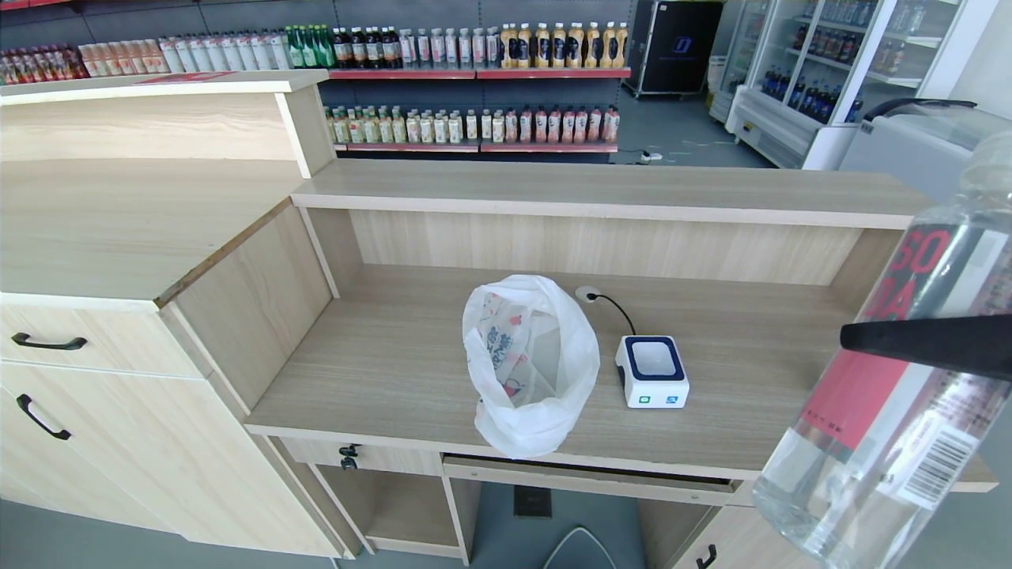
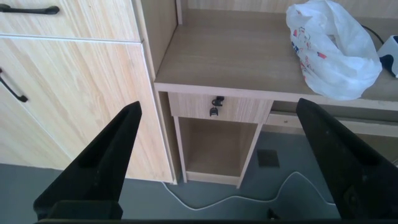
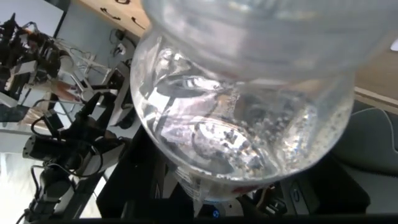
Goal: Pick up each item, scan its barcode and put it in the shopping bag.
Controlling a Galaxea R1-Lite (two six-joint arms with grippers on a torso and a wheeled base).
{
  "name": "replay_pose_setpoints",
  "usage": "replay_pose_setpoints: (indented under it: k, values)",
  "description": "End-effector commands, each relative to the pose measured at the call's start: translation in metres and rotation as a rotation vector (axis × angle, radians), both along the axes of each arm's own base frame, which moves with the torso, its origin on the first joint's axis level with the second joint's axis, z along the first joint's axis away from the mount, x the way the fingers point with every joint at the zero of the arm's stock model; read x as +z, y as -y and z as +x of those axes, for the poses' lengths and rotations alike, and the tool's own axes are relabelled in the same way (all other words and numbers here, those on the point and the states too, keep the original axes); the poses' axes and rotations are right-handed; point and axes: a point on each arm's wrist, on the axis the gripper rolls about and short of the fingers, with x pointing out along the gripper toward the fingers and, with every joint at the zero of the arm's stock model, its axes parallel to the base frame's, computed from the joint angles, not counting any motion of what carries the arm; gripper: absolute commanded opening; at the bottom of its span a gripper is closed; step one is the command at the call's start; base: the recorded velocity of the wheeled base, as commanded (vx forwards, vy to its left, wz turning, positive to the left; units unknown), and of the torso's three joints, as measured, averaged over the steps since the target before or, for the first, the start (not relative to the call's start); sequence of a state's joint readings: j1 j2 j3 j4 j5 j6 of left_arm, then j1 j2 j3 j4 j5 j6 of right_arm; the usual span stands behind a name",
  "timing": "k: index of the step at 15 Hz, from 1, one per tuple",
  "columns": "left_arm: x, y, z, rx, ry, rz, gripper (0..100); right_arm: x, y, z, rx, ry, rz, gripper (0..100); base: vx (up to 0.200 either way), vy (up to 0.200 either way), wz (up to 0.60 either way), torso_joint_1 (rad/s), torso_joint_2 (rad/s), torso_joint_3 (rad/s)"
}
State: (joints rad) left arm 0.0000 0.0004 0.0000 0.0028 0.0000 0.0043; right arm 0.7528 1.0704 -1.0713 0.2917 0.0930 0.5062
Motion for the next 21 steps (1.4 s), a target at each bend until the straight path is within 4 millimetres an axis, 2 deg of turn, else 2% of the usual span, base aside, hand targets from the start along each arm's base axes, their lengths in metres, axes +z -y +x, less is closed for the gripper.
replay_pose_setpoints:
  k: [1,3,6,9,11,12,15,18,21]
  values:
    - [0.000,0.000,0.000,0.000,0.000,0.000,100,-0.001,-0.001,0.002,-0.003,-0.004,-0.005,0,0.000,0.000,0.00,0.000,0.00,0.000]
    - [0.000,0.000,0.000,0.000,0.000,0.000,100,-0.004,-0.002,0.010,-0.049,0.018,-0.046,0,0.000,0.000,0.00,0.000,0.00,0.000]
    - [0.000,0.000,0.000,0.000,0.000,0.000,100,-0.015,0.002,0.060,-0.248,0.155,-0.136,0,0.000,0.000,0.00,0.000,0.00,0.000]
    - [0.000,0.000,0.000,0.000,0.000,0.000,100,-0.062,0.031,0.144,-0.446,0.454,-0.414,0,0.000,0.000,0.00,0.000,0.00,0.000]
    - [0.000,0.000,0.000,0.000,0.000,0.000,100,-0.100,0.047,0.184,-0.520,0.631,-0.536,0,0.000,0.000,0.00,0.000,0.00,0.000]
    - [0.000,0.000,0.000,0.000,0.000,0.000,100,-0.117,0.048,0.200,-0.541,0.714,-0.570,0,0.000,0.000,0.00,0.000,0.00,0.000]
    - [0.000,0.000,0.000,0.000,0.000,0.000,100,-0.151,0.045,0.232,-0.547,0.869,-0.586,0,0.000,0.000,0.00,0.000,0.00,0.000]
    - [0.000,0.000,0.000,0.000,0.000,0.000,100,-0.178,0.043,0.249,-0.442,0.929,-0.600,0,0.000,0.000,0.00,0.000,0.00,0.000]
    - [0.000,0.000,0.000,0.000,0.000,0.000,100,-0.193,0.048,0.272,-0.353,0.966,-0.611,0,0.000,0.000,0.00,0.000,0.00,0.000]
